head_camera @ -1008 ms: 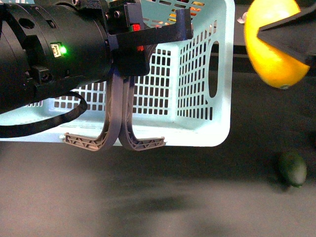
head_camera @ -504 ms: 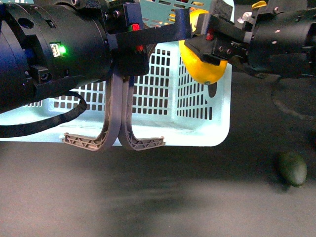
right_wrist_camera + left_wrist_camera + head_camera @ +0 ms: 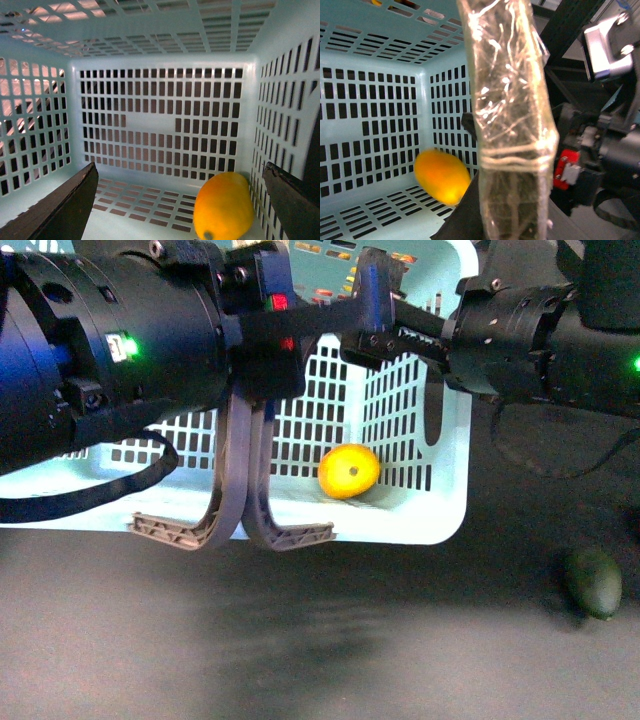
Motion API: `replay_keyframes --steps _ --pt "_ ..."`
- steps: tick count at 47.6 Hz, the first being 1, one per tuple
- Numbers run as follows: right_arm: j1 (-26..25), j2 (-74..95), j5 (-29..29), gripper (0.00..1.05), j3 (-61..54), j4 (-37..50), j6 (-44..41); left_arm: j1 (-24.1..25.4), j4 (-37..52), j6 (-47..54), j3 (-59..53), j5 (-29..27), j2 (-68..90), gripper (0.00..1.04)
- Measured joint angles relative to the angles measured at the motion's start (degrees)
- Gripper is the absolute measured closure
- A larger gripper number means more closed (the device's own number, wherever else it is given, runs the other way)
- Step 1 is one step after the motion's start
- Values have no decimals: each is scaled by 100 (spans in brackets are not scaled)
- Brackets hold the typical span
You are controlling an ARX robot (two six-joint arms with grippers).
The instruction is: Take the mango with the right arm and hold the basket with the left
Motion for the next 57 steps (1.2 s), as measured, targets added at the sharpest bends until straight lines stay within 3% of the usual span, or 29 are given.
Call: replay_keyframes --steps 15,27,36,46,57 --pt "-181 -1939 293 8 -1351 240 131 0 -9 -17 -31 -22 2 97" --pt "-199 -3832 809 8 -2588 -216 297 -2 -9 -26 -31 -13 2 97" --pt "212 -5407 1635 8 -3351 -857 492 -4 -9 -28 -31 2 2 97" --pt "938 -6964 3104 8 -3958 -1818 686 -4 -9 -26 -31 -13 2 97" --pt "988 -7163 3204 8 -4002 -1860 710 -4 -9 -20 -31 -17 2 97"
